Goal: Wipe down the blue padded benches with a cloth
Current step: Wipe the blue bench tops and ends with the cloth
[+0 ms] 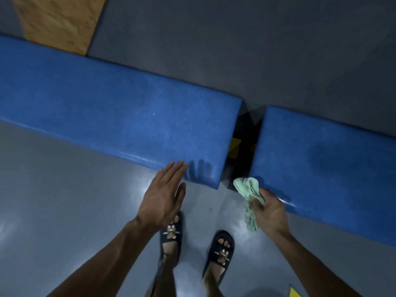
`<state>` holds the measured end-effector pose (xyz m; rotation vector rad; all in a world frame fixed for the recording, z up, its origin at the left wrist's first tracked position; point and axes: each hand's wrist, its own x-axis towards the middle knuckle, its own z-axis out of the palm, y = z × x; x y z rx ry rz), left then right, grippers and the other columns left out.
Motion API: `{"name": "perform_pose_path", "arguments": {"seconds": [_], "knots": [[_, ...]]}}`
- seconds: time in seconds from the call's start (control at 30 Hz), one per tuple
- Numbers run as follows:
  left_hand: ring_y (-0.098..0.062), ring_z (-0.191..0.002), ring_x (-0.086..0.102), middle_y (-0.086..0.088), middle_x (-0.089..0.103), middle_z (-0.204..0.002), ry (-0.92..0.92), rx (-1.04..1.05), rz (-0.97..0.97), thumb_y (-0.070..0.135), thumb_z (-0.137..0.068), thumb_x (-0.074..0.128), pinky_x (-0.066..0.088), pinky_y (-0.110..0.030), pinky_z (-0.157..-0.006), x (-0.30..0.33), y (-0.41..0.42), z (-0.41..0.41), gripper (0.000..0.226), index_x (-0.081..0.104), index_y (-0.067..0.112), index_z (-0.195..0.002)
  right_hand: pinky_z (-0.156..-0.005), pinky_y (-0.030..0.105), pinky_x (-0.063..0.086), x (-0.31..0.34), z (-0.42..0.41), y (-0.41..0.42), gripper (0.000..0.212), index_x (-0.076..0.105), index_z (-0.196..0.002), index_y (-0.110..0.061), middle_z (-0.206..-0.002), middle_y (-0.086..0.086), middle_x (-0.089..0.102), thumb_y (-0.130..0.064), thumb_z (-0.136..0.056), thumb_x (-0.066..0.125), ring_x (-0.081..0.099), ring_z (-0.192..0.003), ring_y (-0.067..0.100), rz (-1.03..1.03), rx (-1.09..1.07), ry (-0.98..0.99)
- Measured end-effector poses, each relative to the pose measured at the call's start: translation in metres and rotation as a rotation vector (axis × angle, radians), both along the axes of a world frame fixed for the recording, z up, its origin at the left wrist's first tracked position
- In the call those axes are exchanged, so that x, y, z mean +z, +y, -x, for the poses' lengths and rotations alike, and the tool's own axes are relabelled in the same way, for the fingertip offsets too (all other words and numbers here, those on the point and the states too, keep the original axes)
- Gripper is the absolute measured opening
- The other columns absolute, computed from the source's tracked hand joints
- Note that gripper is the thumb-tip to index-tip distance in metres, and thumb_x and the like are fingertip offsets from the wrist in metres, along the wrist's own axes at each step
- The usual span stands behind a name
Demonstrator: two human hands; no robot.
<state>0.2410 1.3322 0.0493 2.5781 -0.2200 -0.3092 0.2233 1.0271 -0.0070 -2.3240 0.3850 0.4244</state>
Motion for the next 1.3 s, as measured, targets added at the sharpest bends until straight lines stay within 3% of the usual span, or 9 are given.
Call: {"name": "perform_pose_path", "arguments": {"seconds": [0.2, 0.4, 0.57, 0.63, 0.8, 0.9, 1.03, 1.17, 1.3], "knots": [[-0.011, -0.148, 0.024, 0.011, 0.032, -0.156, 0.047, 0.012, -0.007, 0.032, -0.101, 0.041, 0.009, -0.014, -0.119, -0.026, 0.011, -0.011, 0.052, 0.038, 0.018, -0.152, -0.071, 0.018, 0.045, -0.009, -0.002, 0.014, 0.013, 0.065, -0.103, -0.016, -0.088, -0.003, 0.066, -0.009, -0.092, 0.062, 0.062, -0.077, 0.007, -0.1, -0.093, 0.002], [-0.013, -0.15, 0.023, 0.005, 0.034, -0.159, 0.091, -0.056, 0.086, 0.03, -0.1, 0.039, 0.024, -0.034, -0.121, -0.046, 0.035, -0.034, 0.054, 0.036, 0.017, -0.153, -0.071, 0.013, 0.047, -0.035, -0.012, 0.061, 0.011, 0.062, -0.101, -0.012, -0.085, -0.006, 0.064, -0.008, -0.092, 0.063, 0.06, -0.075, -0.005, -0.229, -0.385, -0.108], [-0.01, -0.15, 0.021, 0.006, 0.032, -0.16, 0.103, -0.119, 0.12, 0.028, -0.1, 0.039, 0.023, -0.036, -0.122, -0.059, 0.075, -0.054, 0.054, 0.034, 0.018, -0.153, -0.083, 0.045, 0.055, -0.064, -0.015, 0.115, 0.021, 0.06, -0.112, -0.024, -0.099, -0.001, 0.068, -0.029, -0.092, 0.058, 0.065, -0.09, 0.022, -0.264, -0.597, -0.042], [-0.009, -0.15, 0.021, 0.006, 0.031, -0.16, 0.093, -0.141, 0.126, 0.027, -0.1, 0.04, 0.021, -0.035, -0.122, -0.062, 0.094, -0.063, 0.055, 0.033, 0.018, -0.153, -0.085, 0.038, 0.053, -0.061, -0.015, 0.126, 0.021, 0.06, -0.113, -0.029, -0.103, -0.005, 0.069, -0.028, -0.092, 0.057, 0.065, -0.095, 0.018, -0.262, -0.654, -0.063], [-0.009, -0.152, 0.012, 0.005, 0.026, -0.162, 0.047, -0.205, 0.091, 0.028, -0.101, 0.039, 0.019, -0.039, -0.123, -0.065, 0.137, -0.08, 0.057, 0.028, 0.016, -0.155, -0.072, 0.03, 0.05, -0.049, -0.018, 0.14, 0.028, 0.058, -0.106, -0.018, -0.092, -0.005, 0.063, 0.003, -0.089, 0.051, 0.06, -0.078, -0.004, -0.173, -0.668, -0.104], [-0.01, -0.153, 0.006, 0.008, 0.019, -0.163, 0.043, -0.23, 0.043, 0.028, -0.1, 0.041, 0.017, -0.044, -0.123, -0.07, 0.151, -0.083, 0.06, 0.024, 0.017, -0.157, -0.07, 0.035, 0.051, -0.047, -0.02, 0.148, 0.022, 0.053, -0.096, -0.021, -0.095, 0.006, 0.057, -0.01, -0.078, 0.053, 0.058, -0.086, 0.021, -0.067, -0.61, -0.156], [-0.015, -0.154, 0.0, 0.004, 0.013, -0.166, 0.036, -0.28, -0.066, 0.033, -0.1, 0.038, 0.007, -0.045, -0.125, -0.079, 0.16, -0.083, 0.063, 0.018, 0.017, -0.158, -0.07, 0.006, 0.036, -0.034, -0.027, 0.157, 0.031, 0.054, -0.109, -0.01, -0.101, 0.002, 0.046, -0.019, -0.079, 0.057, 0.042, -0.085, 0.008, 0.087, -0.411, -0.222], [-0.018, -0.154, -0.005, 0.002, 0.01, -0.166, 0.027, -0.272, -0.149, 0.039, -0.099, 0.035, -0.003, -0.043, -0.125, -0.084, 0.166, -0.083, 0.066, 0.016, 0.016, -0.158, -0.072, 0.028, 0.034, -0.042, -0.041, 0.16, 0.036, 0.052, -0.11, -0.003, -0.104, 0.01, 0.047, -0.022, -0.081, 0.045, 0.045, -0.09, 0.019, 0.177, -0.533, -0.194], [-0.019, -0.154, -0.003, 0.0, 0.012, -0.166, 0.022, -0.244, -0.154, 0.039, -0.099, 0.036, -0.002, -0.045, -0.125, -0.081, 0.173, -0.086, 0.066, 0.018, 0.015, -0.158, -0.072, 0.031, 0.038, -0.042, -0.058, 0.201, 0.036, 0.051, -0.124, -0.001, -0.115, 0.016, 0.049, -0.013, -0.09, 0.047, 0.052, -0.094, 0.03, 0.346, -0.703, -0.177]]}}
